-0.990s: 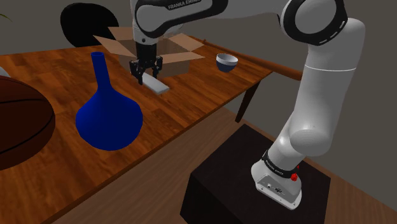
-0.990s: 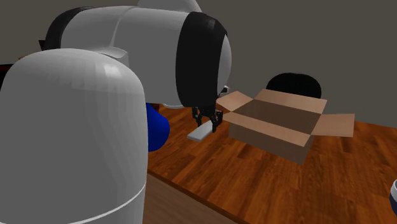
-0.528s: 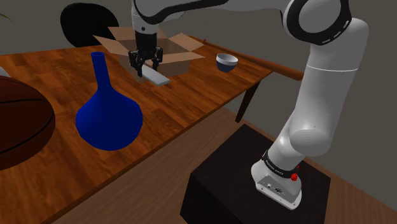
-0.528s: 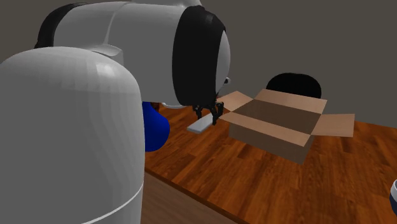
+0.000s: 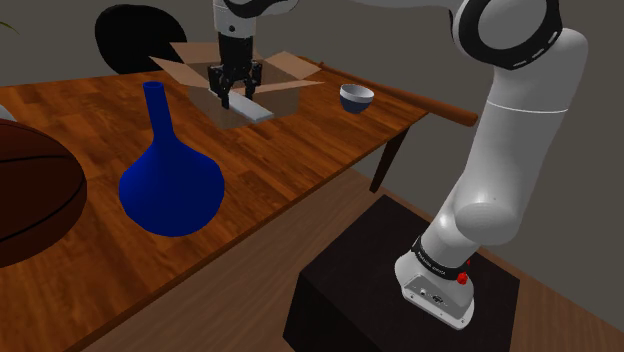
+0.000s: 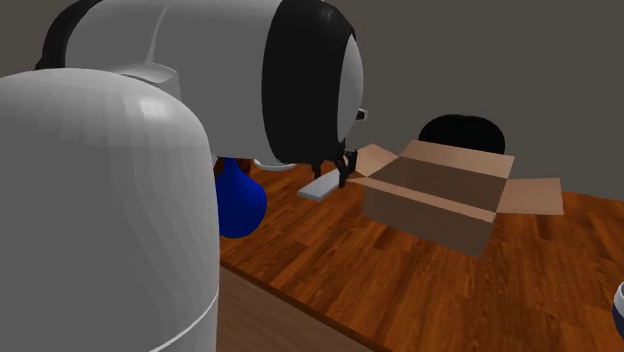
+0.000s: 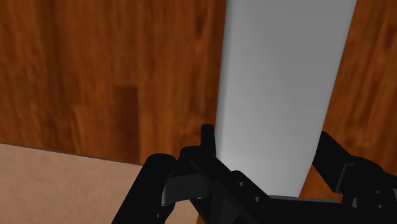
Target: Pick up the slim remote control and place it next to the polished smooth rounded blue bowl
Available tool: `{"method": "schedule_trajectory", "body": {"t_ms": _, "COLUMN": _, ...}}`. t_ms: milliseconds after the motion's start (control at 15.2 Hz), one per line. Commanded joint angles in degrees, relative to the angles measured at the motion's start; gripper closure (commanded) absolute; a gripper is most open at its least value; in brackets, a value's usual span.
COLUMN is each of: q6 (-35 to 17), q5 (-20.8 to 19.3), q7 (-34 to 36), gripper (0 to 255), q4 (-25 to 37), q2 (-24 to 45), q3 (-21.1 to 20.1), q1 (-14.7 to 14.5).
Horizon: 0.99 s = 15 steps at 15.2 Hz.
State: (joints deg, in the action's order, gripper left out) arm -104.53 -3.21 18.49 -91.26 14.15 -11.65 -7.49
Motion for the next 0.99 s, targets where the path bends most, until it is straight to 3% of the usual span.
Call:
{"method": "schedule_trajectory", "body": {"t_ms": 0, "q6": -0.6, "q5": 0.55, "q7": -2.2, "gripper": 255, "q4": -2.69, "q2": -2.19, "q3": 0.72, "q1": 1.52}}
{"method": "schedule_trajectory", "body": {"t_ms": 924, "q6": -3.93, "q5": 2.67, "q7": -20.53, "gripper": 255, "q4": -16.79, "q2": -13.32, "q3": 8.53, "q1": 11.72}}
